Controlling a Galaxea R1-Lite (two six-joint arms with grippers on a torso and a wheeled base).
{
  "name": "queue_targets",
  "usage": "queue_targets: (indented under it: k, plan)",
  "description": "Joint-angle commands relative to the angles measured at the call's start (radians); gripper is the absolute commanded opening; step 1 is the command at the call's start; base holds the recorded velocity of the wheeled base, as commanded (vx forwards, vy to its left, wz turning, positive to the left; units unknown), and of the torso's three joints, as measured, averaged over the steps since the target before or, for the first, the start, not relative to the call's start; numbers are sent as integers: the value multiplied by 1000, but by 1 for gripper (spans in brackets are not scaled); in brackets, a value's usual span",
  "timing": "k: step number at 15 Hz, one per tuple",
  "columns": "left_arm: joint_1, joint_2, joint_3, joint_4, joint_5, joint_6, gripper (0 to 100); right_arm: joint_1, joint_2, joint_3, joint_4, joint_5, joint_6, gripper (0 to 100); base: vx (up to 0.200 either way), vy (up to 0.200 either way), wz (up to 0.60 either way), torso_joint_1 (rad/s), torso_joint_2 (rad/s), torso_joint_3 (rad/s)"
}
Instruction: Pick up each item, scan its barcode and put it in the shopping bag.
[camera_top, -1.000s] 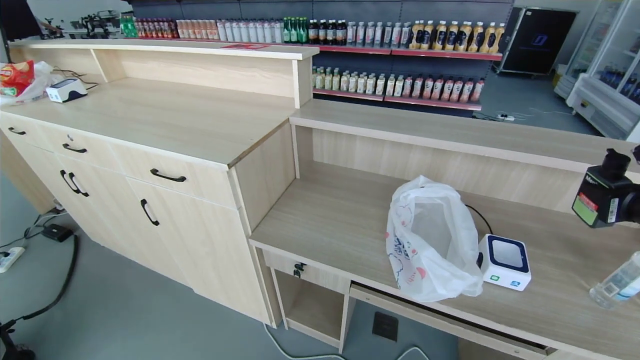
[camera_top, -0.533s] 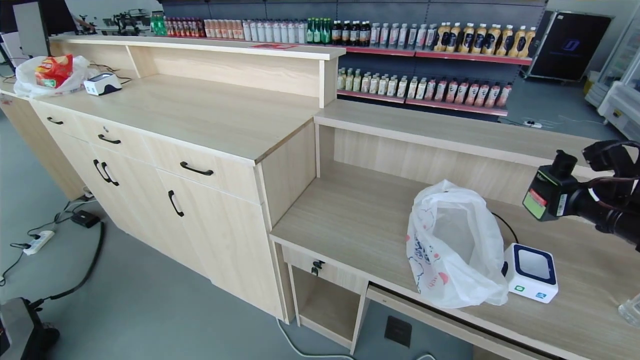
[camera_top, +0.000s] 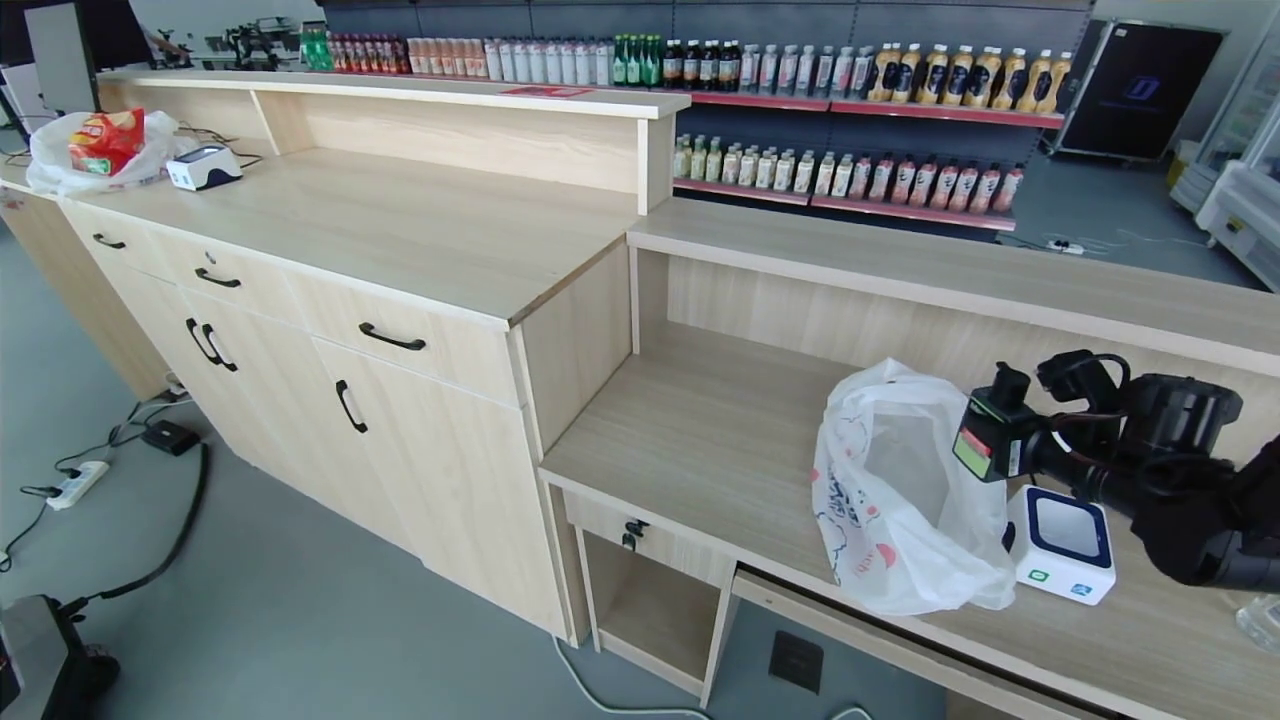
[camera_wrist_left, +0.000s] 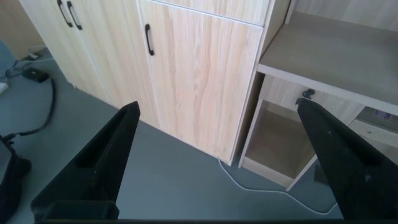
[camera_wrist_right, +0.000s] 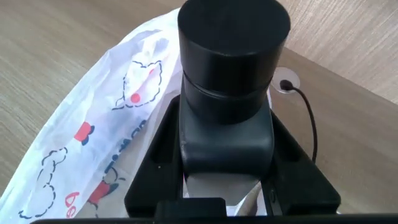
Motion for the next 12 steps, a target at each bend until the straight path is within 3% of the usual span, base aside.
queue_targets:
  k: [1, 12]
  plan:
    - [0, 0, 0, 0, 0, 0, 100, 8, 78, -34, -3, 1, -10, 0, 0, 0, 0, 0, 0, 0]
    - [0, 0, 0, 0, 0, 0, 100, 53, 294, -296, -22, 4, 2, 0, 0, 0, 0, 0, 0, 0]
